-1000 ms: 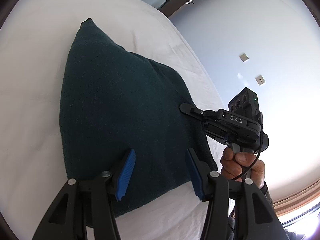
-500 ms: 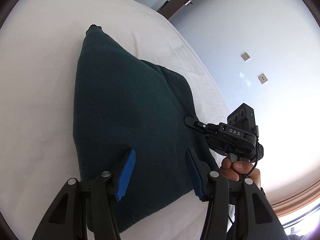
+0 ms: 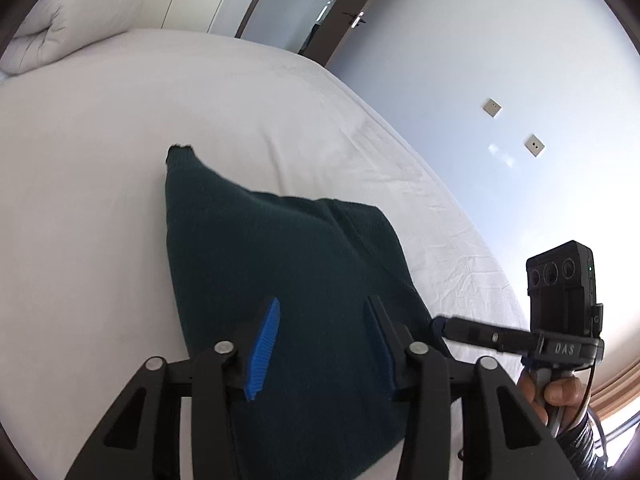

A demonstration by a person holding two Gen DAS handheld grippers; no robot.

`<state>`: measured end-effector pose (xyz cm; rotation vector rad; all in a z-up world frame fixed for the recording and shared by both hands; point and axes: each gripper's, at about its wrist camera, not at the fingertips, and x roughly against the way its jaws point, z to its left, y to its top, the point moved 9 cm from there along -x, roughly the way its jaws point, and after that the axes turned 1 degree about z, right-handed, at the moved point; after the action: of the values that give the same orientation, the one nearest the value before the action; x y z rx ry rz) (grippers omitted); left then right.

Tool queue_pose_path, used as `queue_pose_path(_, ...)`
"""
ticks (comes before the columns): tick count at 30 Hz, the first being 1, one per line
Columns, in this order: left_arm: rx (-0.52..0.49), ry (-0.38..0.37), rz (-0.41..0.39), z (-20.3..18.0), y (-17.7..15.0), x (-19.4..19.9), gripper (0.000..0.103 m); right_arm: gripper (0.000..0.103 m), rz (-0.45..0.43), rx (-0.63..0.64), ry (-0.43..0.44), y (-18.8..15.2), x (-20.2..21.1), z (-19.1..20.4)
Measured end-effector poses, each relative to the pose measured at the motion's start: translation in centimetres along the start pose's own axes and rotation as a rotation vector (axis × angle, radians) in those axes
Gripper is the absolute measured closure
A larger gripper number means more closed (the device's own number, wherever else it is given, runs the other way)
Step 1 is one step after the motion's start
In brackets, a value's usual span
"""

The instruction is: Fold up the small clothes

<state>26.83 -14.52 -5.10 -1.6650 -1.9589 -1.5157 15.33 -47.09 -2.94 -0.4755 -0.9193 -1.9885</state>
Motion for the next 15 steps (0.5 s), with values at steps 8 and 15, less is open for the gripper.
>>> queue_pose_path(8, 0.036, 0.071, 0.118, 4.4, 1.2, -6.8, 0.097, 0.085, 0.081, -0.157, 0.105, -1.5, -3.0, -5.2)
queue_pose_path(15, 0.136, -0.025, 0.131, 6.0, 1.5, -8.0, 0.097, 0.103, 0.057, -0.255, 0.201, -2.1, -3.3, -8.6)
